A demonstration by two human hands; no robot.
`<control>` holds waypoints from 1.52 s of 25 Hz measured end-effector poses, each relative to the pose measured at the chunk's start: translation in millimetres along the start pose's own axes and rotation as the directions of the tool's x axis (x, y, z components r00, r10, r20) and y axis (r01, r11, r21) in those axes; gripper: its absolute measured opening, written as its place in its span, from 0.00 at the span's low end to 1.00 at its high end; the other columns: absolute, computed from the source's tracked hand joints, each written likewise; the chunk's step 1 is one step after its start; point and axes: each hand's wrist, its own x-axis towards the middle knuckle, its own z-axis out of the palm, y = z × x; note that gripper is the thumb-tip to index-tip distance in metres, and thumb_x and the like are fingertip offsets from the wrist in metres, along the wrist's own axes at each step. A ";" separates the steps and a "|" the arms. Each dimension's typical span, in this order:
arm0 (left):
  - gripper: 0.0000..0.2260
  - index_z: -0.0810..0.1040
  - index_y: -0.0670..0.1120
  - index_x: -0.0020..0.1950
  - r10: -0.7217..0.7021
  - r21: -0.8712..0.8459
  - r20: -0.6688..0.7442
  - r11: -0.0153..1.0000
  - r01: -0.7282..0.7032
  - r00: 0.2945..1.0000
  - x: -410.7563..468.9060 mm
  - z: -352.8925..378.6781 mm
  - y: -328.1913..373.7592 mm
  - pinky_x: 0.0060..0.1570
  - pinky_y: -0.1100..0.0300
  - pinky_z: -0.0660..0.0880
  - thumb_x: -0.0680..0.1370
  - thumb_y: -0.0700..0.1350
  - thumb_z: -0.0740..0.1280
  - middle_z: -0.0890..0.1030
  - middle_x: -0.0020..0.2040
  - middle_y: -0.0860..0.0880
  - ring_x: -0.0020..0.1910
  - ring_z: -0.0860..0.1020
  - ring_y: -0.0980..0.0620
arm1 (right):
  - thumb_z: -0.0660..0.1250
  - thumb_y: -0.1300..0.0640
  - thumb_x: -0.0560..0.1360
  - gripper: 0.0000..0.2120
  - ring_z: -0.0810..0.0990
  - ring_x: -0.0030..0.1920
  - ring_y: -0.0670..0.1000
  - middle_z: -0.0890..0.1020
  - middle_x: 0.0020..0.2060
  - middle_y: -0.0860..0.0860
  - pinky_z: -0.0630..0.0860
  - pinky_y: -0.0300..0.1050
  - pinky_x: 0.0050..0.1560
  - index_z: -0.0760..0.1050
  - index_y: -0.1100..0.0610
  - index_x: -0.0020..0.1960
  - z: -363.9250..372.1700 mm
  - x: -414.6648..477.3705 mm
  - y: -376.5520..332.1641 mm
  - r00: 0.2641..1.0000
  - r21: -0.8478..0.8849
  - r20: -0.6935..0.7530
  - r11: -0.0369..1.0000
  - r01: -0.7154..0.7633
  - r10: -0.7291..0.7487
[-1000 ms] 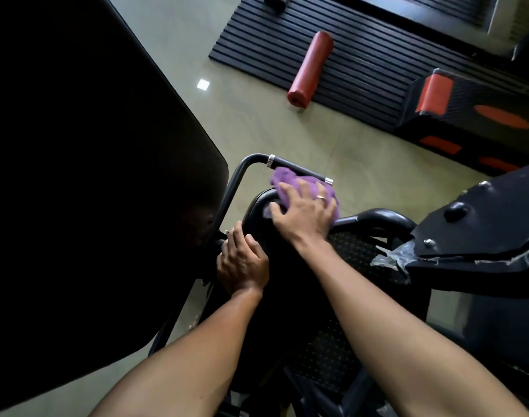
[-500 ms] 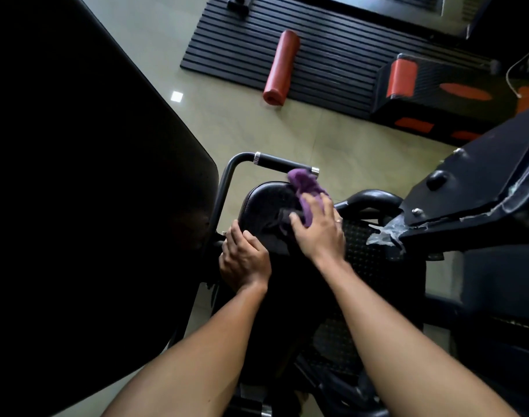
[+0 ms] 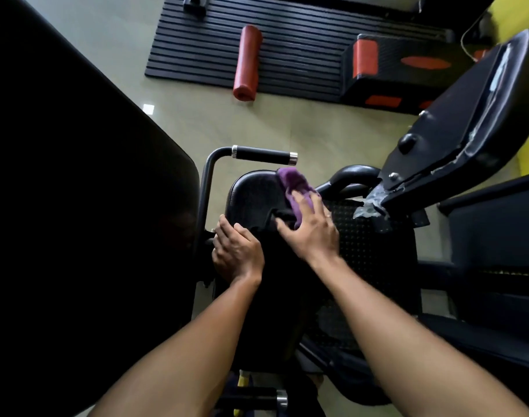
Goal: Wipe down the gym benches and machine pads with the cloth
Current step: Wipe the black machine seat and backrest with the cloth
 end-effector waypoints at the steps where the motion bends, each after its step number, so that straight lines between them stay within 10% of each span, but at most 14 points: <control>1: 0.28 0.72 0.41 0.72 0.007 0.005 0.002 1.000 -0.007 1.000 -0.2 0.1 -0.6 0.51 0.45 0.75 0.80 0.53 0.46 0.79 0.64 0.40 0.57 0.79 0.36 | 0.63 0.28 0.72 0.39 0.73 0.70 0.62 0.68 0.74 0.52 0.71 0.56 0.68 0.62 0.41 0.78 -5.8 14.4 -0.7 0.996 0.035 0.060 0.997 -0.076 0.074; 14: 0.25 0.56 0.44 0.81 0.173 -0.069 0.271 0.985 -0.160 0.947 -5.0 -26.2 -34.1 0.66 0.46 0.69 0.86 0.52 0.52 0.65 0.78 0.42 0.74 0.68 0.41 | 0.63 0.39 0.71 0.27 0.72 0.69 0.65 0.75 0.69 0.53 0.70 0.63 0.68 0.77 0.47 0.67 15.7 -84.2 15.2 0.923 0.228 -0.267 0.949 -0.218 0.277; 18: 0.24 0.57 0.47 0.81 0.170 -0.132 0.273 0.982 -0.138 0.947 -21.1 -31.9 -57.7 0.64 0.45 0.72 0.85 0.51 0.53 0.65 0.78 0.44 0.73 0.69 0.41 | 0.64 0.43 0.71 0.25 0.60 0.78 0.63 0.72 0.74 0.48 0.49 0.71 0.76 0.78 0.43 0.67 39.9 -105.4 -30.3 0.965 -0.060 -0.256 0.997 0.050 -0.064; 22: 0.24 0.55 0.49 0.82 0.183 -0.144 0.275 0.979 -0.148 0.944 -40.4 -38.7 -71.9 0.61 0.43 0.74 0.85 0.52 0.52 0.64 0.79 0.46 0.72 0.71 0.41 | 0.63 0.43 0.74 0.24 0.58 0.80 0.62 0.70 0.76 0.48 0.50 0.72 0.76 0.78 0.44 0.69 43.6 -155.7 -0.5 0.920 -0.186 -0.146 0.924 0.335 -0.363; 28: 0.26 0.52 0.51 0.82 0.144 -0.118 0.302 0.987 -0.113 0.942 -60.0 -49.9 -81.4 0.59 0.45 0.75 0.85 0.55 0.51 0.62 0.80 0.48 0.72 0.71 0.42 | 0.64 0.46 0.74 0.27 0.47 0.81 0.64 0.62 0.80 0.48 0.39 0.73 0.75 0.72 0.41 0.73 22.2 -110.1 -15.5 0.995 -0.057 -0.100 0.998 -0.002 -0.004; 34: 0.24 0.54 0.51 0.82 0.114 -0.134 0.309 0.988 -0.076 0.944 -73.9 -59.2 -89.2 0.56 0.45 0.76 0.86 0.53 0.52 0.63 0.80 0.47 0.71 0.71 0.41 | 0.59 0.45 0.73 0.25 0.55 0.81 0.62 0.72 0.75 0.48 0.42 0.73 0.76 0.78 0.43 0.68 42.0 -149.7 -14.5 0.888 -0.187 -0.032 0.875 0.446 -0.459; 38: 0.24 0.54 0.50 0.82 0.088 -0.135 0.290 0.989 -0.051 0.953 -96.3 -65.8 -94.7 0.61 0.46 0.74 0.86 0.52 0.53 0.62 0.80 0.47 0.74 0.68 0.42 | 0.63 0.43 0.73 0.25 0.55 0.80 0.65 0.67 0.78 0.50 0.49 0.74 0.75 0.77 0.43 0.69 37.3 -165.1 13.5 0.917 -0.187 -0.061 0.907 0.378 -0.395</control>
